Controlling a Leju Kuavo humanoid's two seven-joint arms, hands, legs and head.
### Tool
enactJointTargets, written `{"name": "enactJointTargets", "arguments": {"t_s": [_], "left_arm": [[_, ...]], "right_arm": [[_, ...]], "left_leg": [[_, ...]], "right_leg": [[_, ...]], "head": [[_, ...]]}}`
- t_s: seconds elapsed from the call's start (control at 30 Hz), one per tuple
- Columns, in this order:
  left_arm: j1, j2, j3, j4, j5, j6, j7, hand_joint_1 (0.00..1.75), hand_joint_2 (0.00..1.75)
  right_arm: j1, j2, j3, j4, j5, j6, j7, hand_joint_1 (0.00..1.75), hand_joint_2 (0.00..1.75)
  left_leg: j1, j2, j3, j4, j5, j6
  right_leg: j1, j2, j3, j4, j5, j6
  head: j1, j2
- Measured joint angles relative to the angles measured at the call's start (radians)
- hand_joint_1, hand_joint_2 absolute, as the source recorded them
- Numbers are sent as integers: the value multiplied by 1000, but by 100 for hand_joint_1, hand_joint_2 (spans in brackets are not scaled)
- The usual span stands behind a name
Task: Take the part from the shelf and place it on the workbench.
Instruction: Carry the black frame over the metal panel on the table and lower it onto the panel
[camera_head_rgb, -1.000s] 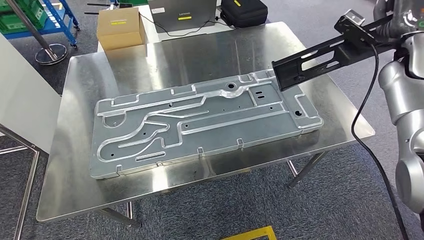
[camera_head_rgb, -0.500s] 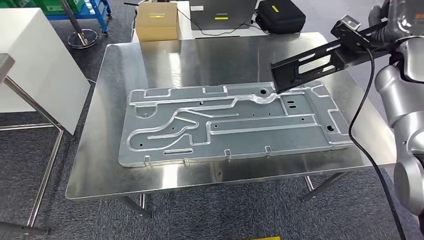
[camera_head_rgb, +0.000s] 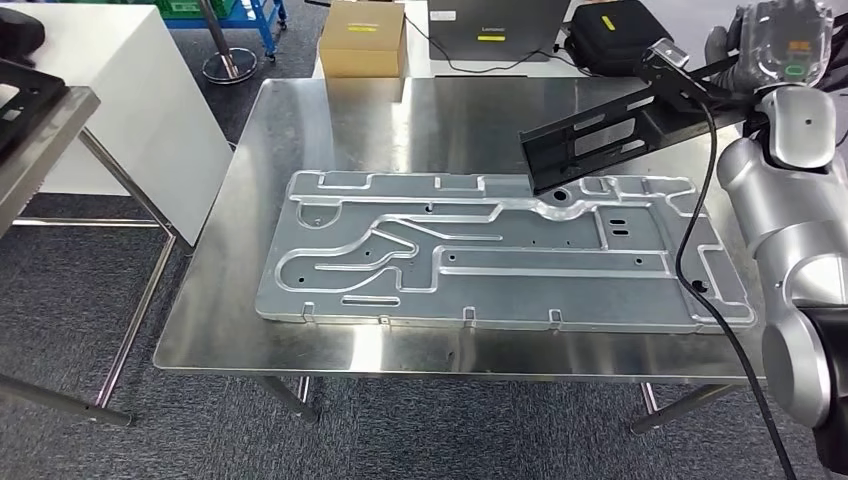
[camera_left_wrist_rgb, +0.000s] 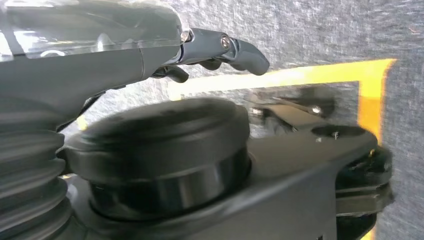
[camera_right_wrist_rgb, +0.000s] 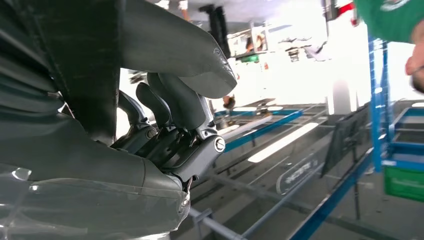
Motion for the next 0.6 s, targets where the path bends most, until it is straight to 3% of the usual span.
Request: {"name": "enactJointTargets", "arguments": {"t_s": [0.03, 0.07, 0.17, 0.23, 0.3, 0.33, 0.4, 0.5, 0.53, 0.57, 0.6], "left_arm": [[-2, 0, 0, 0, 1, 0, 0, 0, 175], [-3, 0, 0, 0, 1, 0, 0, 0, 175], [-1, 0, 0, 0, 0, 1, 2, 0, 175], [2, 1, 0, 0, 0, 4, 4, 0, 175], [6, 1, 0, 0, -1, 7, 5, 0, 175], [7, 0, 0, 0, -1, 9, 6, 0, 175], [5, -1, 0, 0, -2, 11, 7, 0, 175], [3, -1, 0, 0, -2, 12, 4, 0, 175], [3, -1, 0, 0, -2, 12, 3, 0, 175], [3, -1, 0, 0, -2, 12, 1, 0, 175], [3, -1, 0, 0, -2, 12, -1, 0, 175]], "right_arm": [[1, 2, 0, 2, 0, 0, 0, 164, 175], [2, 5, 0, 3, 0, 0, 0, 164, 175], [2, 12, 0, 5, -1, -3, 0, 164, 175], [1, 15, 0, 9, -2, -7, 0, 164, 175], [1, 23, 0, 14, -3, -12, 0, 164, 175], [2, 27, 0, 16, -4, -14, 0, 164, 175], [2, 33, 0, 20, -4, -18, 0, 164, 175], [5, 33, 0, 29, -7, -27, -3, 164, 175], [8, 32, 0, 32, -9, -28, -4, 164, 175], [10, 32, 0, 35, -11, -29, -6, 164, 175], [12, 32, 0, 37, -13, -30, -9, 164, 175]], "left_leg": [[2, 3, -16, 33, -4, -1], [3, 6, -13, 28, 10, -2], [2, 34, 77, -150, 104, 9], [-3, 44, 115, -231, 121, 16], [-5, 38, 117, -246, 119, 22], [-3, 35, 119, -252, 122, 27], [1, 30, 126, -265, 130, 39], [3, 22, 128, -269, 132, 47], [3, 18, 129, -268, 132, 47], [3, 14, 129, -267, 131, 47], [4, 11, 129, -264, 129, 45]], "right_leg": [[1, -11, 2, 0, -2, -1], [2, -22, 4, 1, -3, -1], [7, -45, 12, 2, -11, 5], [11, -56, 12, 2, -12, 14], [13, -67, 12, -2, -9, 24], [11, -63, 12, -1, -11, 29], [8, -32, -5, 37, -39, 37], [7, 10, -92, 210, -117, 43], [6, 13, -116, 250, -123, 45], [6, 14, -123, 256, -111, 47], [4, 14, -111, 224, -82, 47]], "head": [[0, 0], [0, 0], [0, 0], [1, 0], [1, 0], [2, 0], [2, 0], [3, 0], [3, 0], [3, 0], [3, 0]]}}
